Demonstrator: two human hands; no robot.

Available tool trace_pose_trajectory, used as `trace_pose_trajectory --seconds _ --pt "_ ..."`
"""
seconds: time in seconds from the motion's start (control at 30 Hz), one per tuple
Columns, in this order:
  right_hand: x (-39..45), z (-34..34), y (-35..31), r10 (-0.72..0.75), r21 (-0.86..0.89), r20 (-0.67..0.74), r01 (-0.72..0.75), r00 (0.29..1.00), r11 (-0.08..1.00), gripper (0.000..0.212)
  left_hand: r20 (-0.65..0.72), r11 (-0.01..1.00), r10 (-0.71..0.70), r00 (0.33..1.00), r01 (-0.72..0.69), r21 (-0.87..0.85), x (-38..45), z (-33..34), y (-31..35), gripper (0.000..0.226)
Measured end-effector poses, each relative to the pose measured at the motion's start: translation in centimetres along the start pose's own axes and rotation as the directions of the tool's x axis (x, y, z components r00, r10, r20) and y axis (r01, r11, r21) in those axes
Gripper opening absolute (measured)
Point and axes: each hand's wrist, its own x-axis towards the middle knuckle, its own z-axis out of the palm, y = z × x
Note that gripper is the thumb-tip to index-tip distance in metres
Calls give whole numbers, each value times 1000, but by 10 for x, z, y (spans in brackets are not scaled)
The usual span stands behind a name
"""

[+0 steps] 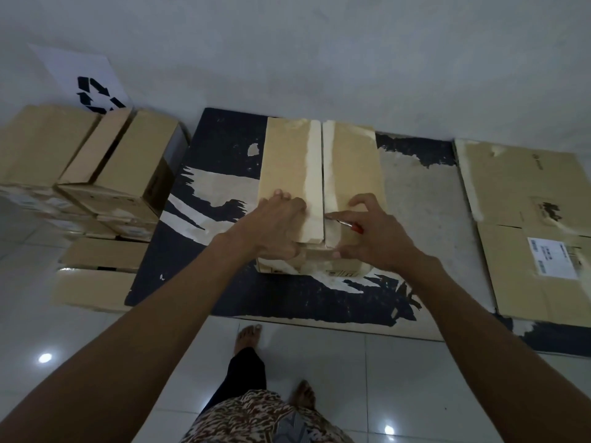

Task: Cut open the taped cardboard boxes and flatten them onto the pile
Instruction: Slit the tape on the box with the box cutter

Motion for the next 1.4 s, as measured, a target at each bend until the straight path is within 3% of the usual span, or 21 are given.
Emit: trace_pose_trajectory --seconds 0.17,0.47,0.7,0.8,0.9,1.0,1.1,1.17,1.27,1.4 --pt "8 -3 12 -178 -126 143 196 974 972 61 -51 998 -2 999 -1 -60 -3 0 1 67" --pt "19 -3 4 -299 -256 110 317 948 913 60 -81 999 19 997 -23 -49 -6 2 -1 71" --pt "11 -2 7 -292 -13 71 294 954 956 56 -44 1000 1 999 -2 -28 -9 -1 1 74" --pt "-5 -5 12 -149 407 -107 180 983 896 70 -42 1000 1 999 -2 -10 -10 -2 0 71" --pt "-23 -8 38 233 766 -252 46 939 641 58 -41 999 15 999 -13 29 -8 -2 1 69" --pt "-31 9 79 657 893 -14 -286 754 347 46 -24 997 22 999 -20 79 -7 -1 4 72" --pt "-38 38 112 770 877 141 -439 622 194 37 -19 995 16 1000 -14 102 -7 -2 7 71" --pt "-42 59 127 805 853 119 -475 582 217 35 -36 996 20 999 -16 89 -6 0 6 70" --pt "-40 80 133 859 682 -36 -616 511 395 30 -65 996 41 997 -36 77 -3 3 4 66" --pt "-34 88 125 845 568 -199 -644 496 512 23 -92 994 60 994 -51 92 -2 5 5 66"
